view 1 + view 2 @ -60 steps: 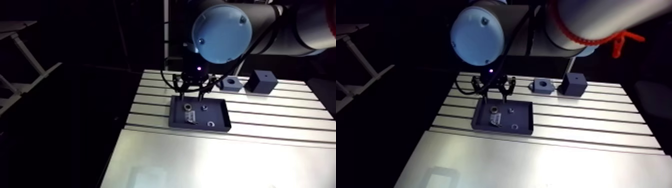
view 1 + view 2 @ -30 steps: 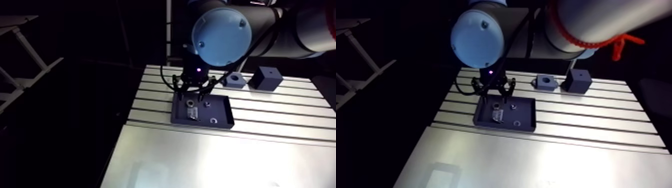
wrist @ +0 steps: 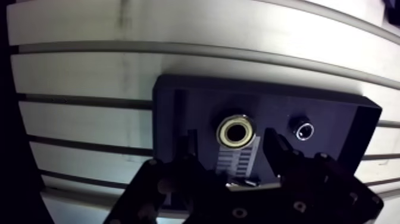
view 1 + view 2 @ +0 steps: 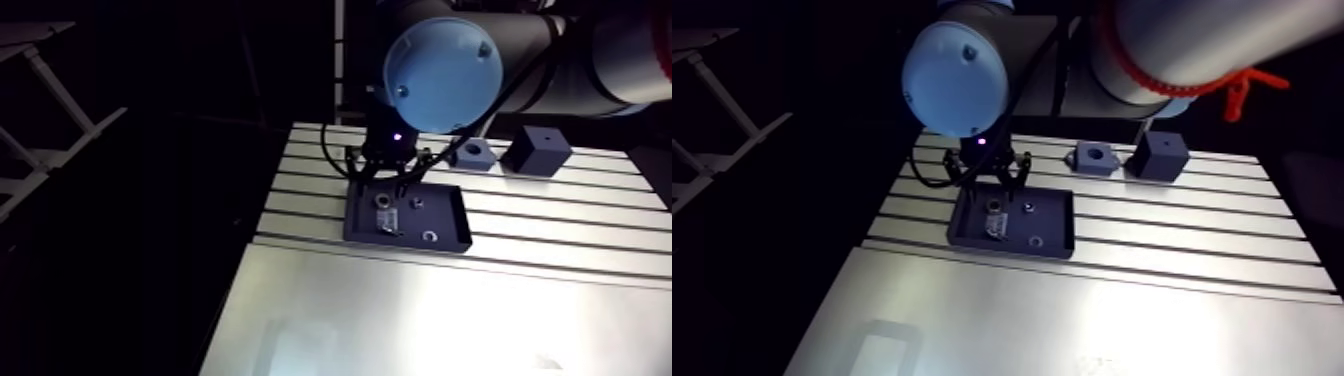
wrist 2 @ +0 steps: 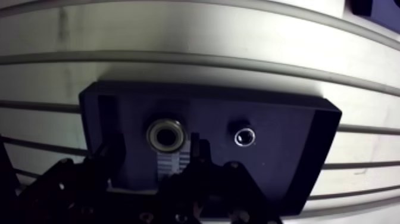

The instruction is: Pick up the bearing and press it into the housing until flush.

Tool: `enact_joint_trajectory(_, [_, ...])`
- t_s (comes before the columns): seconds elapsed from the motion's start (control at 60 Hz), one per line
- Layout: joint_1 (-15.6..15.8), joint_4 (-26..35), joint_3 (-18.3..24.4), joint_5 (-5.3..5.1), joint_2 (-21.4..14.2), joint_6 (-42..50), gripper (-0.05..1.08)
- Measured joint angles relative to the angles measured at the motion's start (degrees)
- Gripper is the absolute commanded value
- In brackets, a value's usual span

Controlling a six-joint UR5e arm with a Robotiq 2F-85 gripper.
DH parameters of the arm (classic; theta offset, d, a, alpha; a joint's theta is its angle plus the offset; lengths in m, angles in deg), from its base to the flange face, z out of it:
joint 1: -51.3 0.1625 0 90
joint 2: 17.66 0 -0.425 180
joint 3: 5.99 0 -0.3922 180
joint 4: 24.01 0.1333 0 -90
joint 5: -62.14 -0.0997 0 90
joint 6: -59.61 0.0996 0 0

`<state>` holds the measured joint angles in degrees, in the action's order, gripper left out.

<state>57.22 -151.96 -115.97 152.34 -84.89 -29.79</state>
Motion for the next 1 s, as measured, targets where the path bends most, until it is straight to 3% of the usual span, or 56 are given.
enact_joint_trajectory(1.0, [0.0, -0.4, -0.1, 0.31, 1.0, 0.0, 0.4])
